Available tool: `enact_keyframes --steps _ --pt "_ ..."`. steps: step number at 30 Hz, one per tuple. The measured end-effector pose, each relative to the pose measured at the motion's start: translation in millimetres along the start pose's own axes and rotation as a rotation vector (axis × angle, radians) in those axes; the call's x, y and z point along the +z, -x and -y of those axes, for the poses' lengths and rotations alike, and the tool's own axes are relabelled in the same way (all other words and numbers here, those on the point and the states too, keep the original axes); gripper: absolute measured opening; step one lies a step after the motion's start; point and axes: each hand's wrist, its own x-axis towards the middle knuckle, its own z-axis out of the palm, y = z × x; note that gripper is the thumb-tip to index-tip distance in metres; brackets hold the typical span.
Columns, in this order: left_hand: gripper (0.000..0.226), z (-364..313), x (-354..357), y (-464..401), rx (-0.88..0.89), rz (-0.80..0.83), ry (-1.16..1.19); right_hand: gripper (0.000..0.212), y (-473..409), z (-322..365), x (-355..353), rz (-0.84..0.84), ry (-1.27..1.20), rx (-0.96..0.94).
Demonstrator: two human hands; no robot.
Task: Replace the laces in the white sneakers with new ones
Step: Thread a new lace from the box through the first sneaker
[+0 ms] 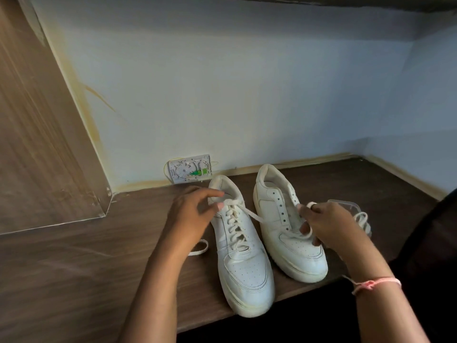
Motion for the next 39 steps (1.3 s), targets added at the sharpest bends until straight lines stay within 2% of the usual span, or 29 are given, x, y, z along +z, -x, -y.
enact_keyframes --steps 3,5,7,10,13,18,21,23,25,27,30,35,39 --pt "0.028 -3.9 11.5 1.8 0.012 0.009 -0.019 0.039 7.4 16.1 15.9 -0.291 0.299 -0.128" --pt "0.025 -1.8 14.2 1.0 -0.001 -0.011 -0.002 0.033 8.5 26.3 33.1 -0.426 0.253 -0.279" --pt "0.024 -1.2 13.7 0.5 0.007 -0.038 0.028 0.029 5.2 33.4 54.6 -0.38 0.135 -0.411" --pt "0.029 -3.5 12.6 1.7 0.012 -0.07 0.074 0.026 -0.3 39.7 89.5 -0.186 0.025 -0.489" --pt "0.03 -2.9 13.8 1.0 -0.018 -0.097 0.111 0.016 -2.3 40.8 108.3 -0.274 0.028 -0.492" --pt "0.021 -0.5 8.8 1.1 -0.053 -0.103 0.147 0.009 -7.6 32.4 97.9 -0.384 0.061 -0.486" --pt "0.02 6.4 2.9 0.5 -0.104 -0.19 0.096 0.005 -11.6 26.0 87.0 -0.532 0.128 -0.455" --pt "0.02 7.7 3.5 1.6 -0.145 -0.19 0.017 0.004 -11.4 27.0 88.5 -0.586 0.183 -0.433" --pt "0.019 7.3 6.0 3.2 -0.14 -0.136 -0.045 0.003 -12.9 27.5 93.8 -0.567 0.195 -0.434" --pt "0.014 7.0 7.4 2.9 -0.099 -0.059 -0.028 0.013 -14.6 27.1 97.5 -0.488 0.149 -0.445" --pt "0.02 9.2 11.1 1.8 -0.042 0.019 -0.002 0.023 -13.9 30.7 97.6 -0.365 0.053 -0.502" --pt "0.022 11.7 20.4 -0.1 0.029 -0.112 0.057 0.001 -7.4 39.1 110.7 -0.394 0.055 -0.54" --pt "0.009 11.3 21.8 -0.9 0.048 -0.169 0.08 0.005 -7.8 38.1 115.0 -0.425 0.072 -0.541"
